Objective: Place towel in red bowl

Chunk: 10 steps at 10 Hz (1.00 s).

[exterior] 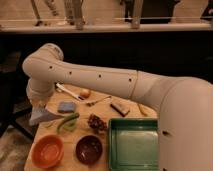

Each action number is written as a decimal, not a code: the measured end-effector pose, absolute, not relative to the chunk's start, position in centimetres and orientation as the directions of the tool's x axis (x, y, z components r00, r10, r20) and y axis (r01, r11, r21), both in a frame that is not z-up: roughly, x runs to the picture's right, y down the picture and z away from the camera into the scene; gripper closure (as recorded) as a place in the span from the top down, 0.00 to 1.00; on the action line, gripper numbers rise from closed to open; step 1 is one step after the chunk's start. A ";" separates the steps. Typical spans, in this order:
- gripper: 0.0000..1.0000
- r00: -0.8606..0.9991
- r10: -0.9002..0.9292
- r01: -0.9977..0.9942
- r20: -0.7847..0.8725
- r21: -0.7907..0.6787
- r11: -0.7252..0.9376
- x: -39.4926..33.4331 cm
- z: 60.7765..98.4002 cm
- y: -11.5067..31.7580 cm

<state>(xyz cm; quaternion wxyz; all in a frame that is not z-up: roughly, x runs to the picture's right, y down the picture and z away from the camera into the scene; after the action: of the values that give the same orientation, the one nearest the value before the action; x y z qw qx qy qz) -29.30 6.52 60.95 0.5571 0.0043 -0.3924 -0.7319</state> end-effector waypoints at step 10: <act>0.00 -0.405 -0.710 0.808 0.577 0.589 0.018 -27.8 59.6 13.9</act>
<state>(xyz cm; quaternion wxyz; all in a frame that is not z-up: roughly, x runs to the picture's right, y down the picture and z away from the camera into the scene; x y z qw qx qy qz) -27.84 13.85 59.60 0.5430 -0.0531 -0.4628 -0.6986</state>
